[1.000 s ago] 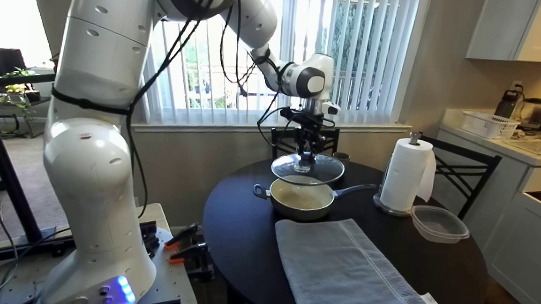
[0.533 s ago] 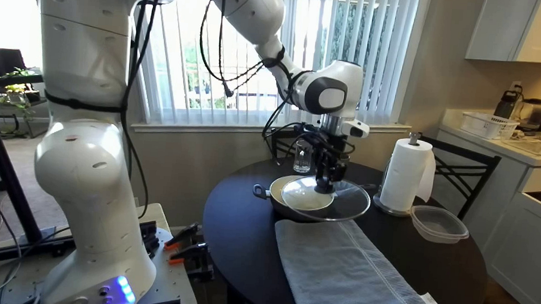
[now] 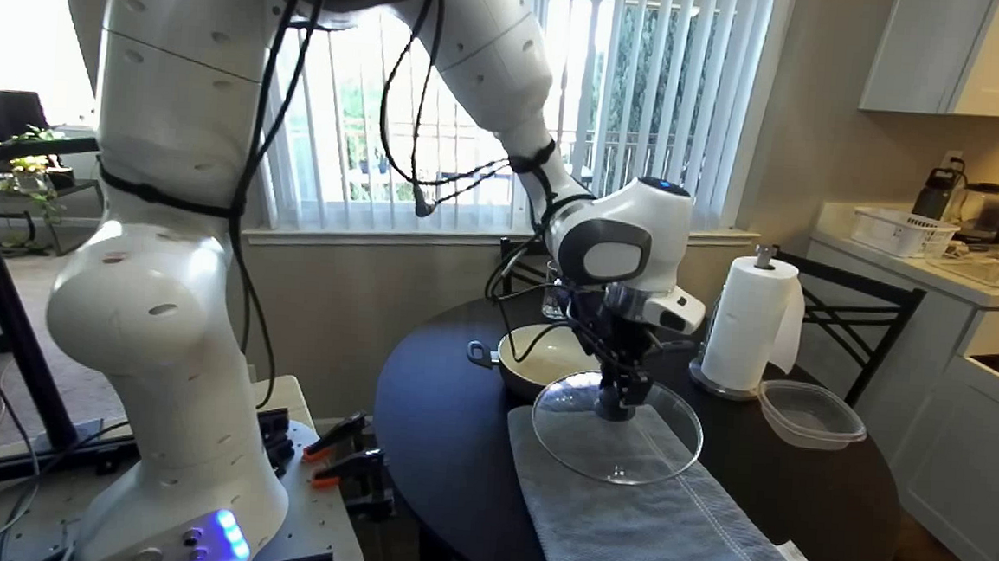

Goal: Put the lid on the towel

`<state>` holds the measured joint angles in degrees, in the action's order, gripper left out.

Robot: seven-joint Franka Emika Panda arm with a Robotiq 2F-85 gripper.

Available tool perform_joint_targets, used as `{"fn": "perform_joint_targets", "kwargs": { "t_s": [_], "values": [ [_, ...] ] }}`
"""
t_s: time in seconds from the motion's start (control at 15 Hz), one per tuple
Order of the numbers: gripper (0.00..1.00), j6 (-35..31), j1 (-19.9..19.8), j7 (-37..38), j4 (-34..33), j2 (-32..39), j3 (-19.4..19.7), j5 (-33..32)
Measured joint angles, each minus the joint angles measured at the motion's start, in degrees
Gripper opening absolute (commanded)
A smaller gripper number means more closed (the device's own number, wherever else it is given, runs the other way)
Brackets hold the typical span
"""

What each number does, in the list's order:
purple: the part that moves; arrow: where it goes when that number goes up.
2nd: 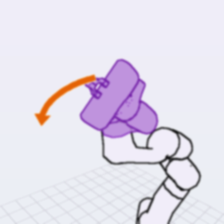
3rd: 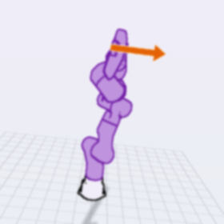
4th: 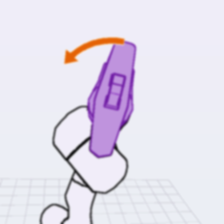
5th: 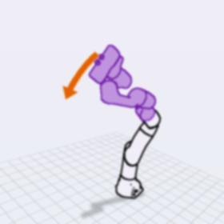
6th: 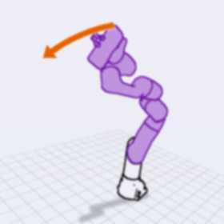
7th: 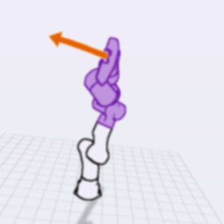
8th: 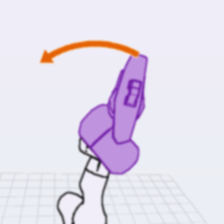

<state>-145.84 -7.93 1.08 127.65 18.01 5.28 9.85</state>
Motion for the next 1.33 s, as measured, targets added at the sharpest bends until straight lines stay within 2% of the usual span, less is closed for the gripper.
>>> {"fn": "perform_joint_targets", "kwargs": {
  "t_s": [0.27, 0.4, 0.6, 0.67, 0.73, 0.93, 1.33],
  "values": [
    [0.32, -1.9, -5.0, -7.3, -3.7, 6.9, -3.1, 9.2],
    [0.32, -1.9, -6.2, -8.1, -5.7, 9.5, -3.9, 9.9],
    [0.32, -1.8, -5.9, -8.1, -7.8, 12.2, -4.1, 9.2],
    [0.82, -1.8, -5.8, -8.1, -8.4, 12.8, -4.2, 8.9],
    [0.84, -1.7, -5.6, -8.1, -8.9, 13.4, -4.3, 8.8],
    [0.98, -0.8, -5.1, -8.1, -10.2, 14.2, -4.5, 8.2],
    [1.0, 1.0, -3.2, -7.3, -11.7, 12.8, -4.3, 4.8]
  ]
}}
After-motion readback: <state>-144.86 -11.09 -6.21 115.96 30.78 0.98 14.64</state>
